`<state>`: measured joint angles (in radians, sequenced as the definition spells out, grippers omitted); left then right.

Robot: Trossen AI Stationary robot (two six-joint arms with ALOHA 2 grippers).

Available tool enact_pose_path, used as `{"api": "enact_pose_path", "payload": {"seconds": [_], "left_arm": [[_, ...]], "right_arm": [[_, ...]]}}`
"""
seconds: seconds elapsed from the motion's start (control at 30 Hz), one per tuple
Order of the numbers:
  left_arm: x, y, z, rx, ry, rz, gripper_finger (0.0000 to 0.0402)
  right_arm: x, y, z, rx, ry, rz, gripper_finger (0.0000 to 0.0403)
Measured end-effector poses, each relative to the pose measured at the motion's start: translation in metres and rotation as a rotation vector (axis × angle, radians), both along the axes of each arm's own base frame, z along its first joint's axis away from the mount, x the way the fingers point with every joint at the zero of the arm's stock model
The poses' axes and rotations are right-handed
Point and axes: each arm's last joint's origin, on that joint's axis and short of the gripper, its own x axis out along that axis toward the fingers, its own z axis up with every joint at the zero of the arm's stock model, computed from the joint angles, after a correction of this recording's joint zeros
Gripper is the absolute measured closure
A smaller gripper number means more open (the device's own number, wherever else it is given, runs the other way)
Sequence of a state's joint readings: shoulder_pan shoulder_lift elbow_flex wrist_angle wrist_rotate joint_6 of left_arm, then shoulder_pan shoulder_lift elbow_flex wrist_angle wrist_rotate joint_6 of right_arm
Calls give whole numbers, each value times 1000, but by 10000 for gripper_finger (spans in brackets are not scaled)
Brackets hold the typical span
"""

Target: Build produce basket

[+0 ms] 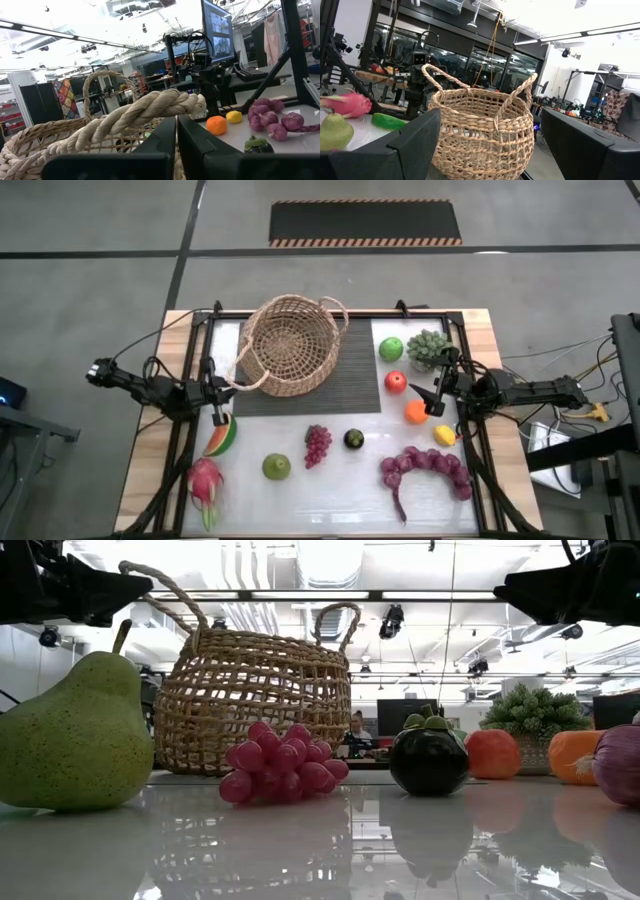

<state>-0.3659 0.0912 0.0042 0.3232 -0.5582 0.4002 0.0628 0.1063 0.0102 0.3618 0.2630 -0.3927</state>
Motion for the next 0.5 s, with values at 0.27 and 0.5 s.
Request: {"api": "enact_pose_path", "payload": {"seconds": [0.27, 0.5], "left_arm": [[-1, 0, 5, -84, -67, -28, 402], [-7, 2, 22, -367, -279, -120, 402]], "right_arm": [[0, 0, -1, 211, -31, 66, 76], [0, 0, -1, 492, -89, 127, 76]]}}
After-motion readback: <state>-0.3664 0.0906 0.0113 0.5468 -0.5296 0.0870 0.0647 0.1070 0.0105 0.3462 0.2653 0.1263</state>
